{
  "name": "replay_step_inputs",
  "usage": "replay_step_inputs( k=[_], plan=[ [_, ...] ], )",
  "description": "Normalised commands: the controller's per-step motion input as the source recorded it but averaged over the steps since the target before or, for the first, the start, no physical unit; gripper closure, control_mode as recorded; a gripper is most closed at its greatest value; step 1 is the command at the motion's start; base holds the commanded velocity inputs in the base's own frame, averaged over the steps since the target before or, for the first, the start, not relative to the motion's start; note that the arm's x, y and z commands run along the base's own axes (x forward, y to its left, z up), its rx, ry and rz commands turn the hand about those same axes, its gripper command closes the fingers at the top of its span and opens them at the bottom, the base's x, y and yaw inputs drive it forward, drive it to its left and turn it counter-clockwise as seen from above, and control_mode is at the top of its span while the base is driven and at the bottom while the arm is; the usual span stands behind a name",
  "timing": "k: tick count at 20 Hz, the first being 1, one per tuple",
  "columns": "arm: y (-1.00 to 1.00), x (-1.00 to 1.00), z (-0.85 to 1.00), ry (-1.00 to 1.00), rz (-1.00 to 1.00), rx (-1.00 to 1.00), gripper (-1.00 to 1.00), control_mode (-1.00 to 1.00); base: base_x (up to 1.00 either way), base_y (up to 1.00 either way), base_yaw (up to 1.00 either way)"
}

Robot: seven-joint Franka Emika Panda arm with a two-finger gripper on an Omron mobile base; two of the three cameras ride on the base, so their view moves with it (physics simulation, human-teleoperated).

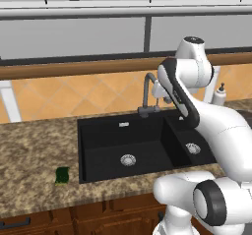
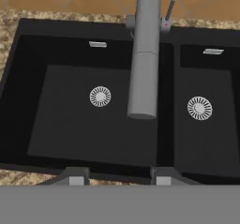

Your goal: Pick the pan and sponge and place them into the sink. Then turn on the water.

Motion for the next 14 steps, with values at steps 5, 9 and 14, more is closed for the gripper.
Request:
replay_step_inputs(
  k=[5, 9, 14],
  plan=[
    [-0.25, -0.12, -0.18, 0.00, 0.00, 0.00, -1.00, -1.00, 0.00, 0.00, 0.00],
    [-0.99, -0.22, -0.25, 0.09, 0.00, 0.00, -1.00, -1.00, 0.00, 0.00, 0.00],
    [-1.00, -0.11, -0.27, 0.18, 0.00, 0.00, -1.00, -1.00, 0.00, 0.00, 0.00]
  ],
)
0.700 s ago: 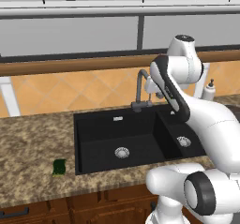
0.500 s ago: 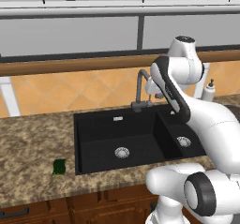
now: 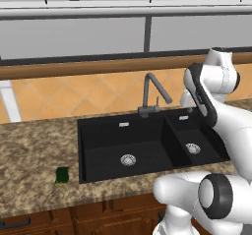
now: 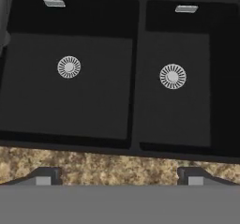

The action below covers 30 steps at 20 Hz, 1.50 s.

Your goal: Pick the pan and sponge and place them into the sink. Then turn on the water.

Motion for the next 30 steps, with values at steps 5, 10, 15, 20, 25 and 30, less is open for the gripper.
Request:
replay_step_inputs(
  k=[5, 10, 15, 20, 25, 30],
  plan=[
    [-1.00, -0.03, -0.35, 0.12, 0.00, 0.00, -1.00, -1.00, 0.00, 0.00, 0.00],
    [-0.98, 0.00, -0.47, 0.01, 0.00, 0.02, -1.00, -1.00, 0.00, 0.00, 0.00],
    [-0.68, 0.00, -0.38, 0.01, 0.01, 0.01, -1.00, -1.00, 0.00, 0.00, 0.00],
    [-0.23, 0.00, -0.11, 0.00, 0.00, 0.01, -1.00, -1.00, 0.00, 0.00, 0.00],
    [-0.49, 0.00, -0.01, 0.07, 0.01, 0.04, -1.00, -1.00, 0.00, 0.00, 0.00],
    [-0.65, 0.00, -0.12, 0.07, 0.01, 0.02, -1.00, -1.00, 0.00, 0.00, 0.00]
  ],
)
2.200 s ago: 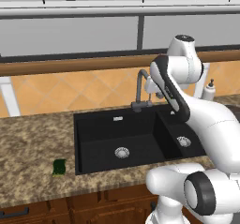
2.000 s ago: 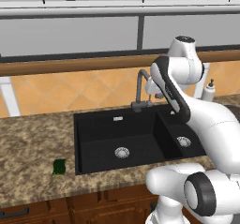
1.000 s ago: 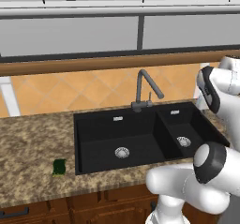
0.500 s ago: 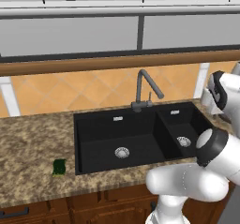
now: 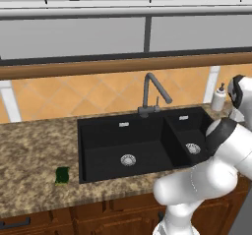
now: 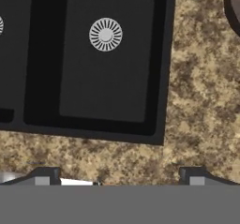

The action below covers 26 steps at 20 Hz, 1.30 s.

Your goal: Pick the pan and sponge and place them into the sink. Then turn on the water.

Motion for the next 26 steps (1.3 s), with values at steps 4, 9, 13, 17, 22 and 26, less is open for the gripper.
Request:
replay_step_inputs(
  k=[4, 9, 13, 17, 22, 26],
  plan=[
    [-0.60, 0.00, -0.12, 0.09, 0.01, 0.00, -1.00, -1.00, 0.00, 0.00, 0.00],
    [-0.43, 0.00, -0.10, 0.11, 0.02, 0.01, -1.00, -1.00, 0.00, 0.00, 0.00],
    [-0.18, 0.03, -0.09, 0.08, 0.00, 0.02, -1.00, -1.00, 0.00, 0.00, 0.00],
    [-0.37, 0.06, -0.18, 0.01, 0.03, 0.03, -1.00, -1.00, 0.00, 0.00, 0.00],
    [-0.44, 0.02, -0.14, 0.00, 0.08, 0.04, -1.00, -1.00, 0.00, 0.00, 0.00],
    [-0.32, 0.00, 0.00, 0.00, 0.07, 0.04, -1.00, -1.00, 0.00, 0.00, 0.00]
  ],
)
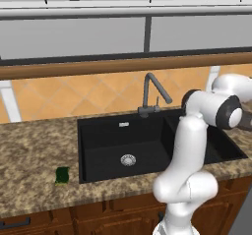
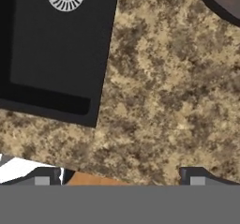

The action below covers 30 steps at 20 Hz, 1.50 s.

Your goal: Pick the pan and sponge and place them into the sink. Then turn on the water.

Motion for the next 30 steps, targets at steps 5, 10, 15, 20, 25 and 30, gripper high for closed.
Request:
replay_step_inputs(
  k=[5, 10, 15, 20, 25, 30],
  plan=[
    [-0.27, 0.03, 0.00, 0.00, 0.10, 0.02, -1.00, -1.00, 0.00, 0.00, 0.00],
    [-0.27, 0.10, -0.14, 0.00, 0.10, 0.01, -1.00, -1.00, 0.00, 0.00, 0.00],
    [-0.20, 0.10, -0.24, 0.00, 0.09, 0.01, -1.00, -1.00, 0.00, 0.00, 0.00],
    [-0.24, 0.11, -0.23, 0.00, 0.09, 0.01, -1.00, -1.00, 0.00, 0.00, 0.00],
    [-0.12, 0.00, -0.20, -0.05, 0.04, -0.02, -1.00, -1.00, 0.00, 0.00, 0.00],
    [-0.02, 0.00, -0.20, -0.16, 0.03, 0.00, -1.00, -1.00, 0.00, 0.00, 0.00]
  ],
)
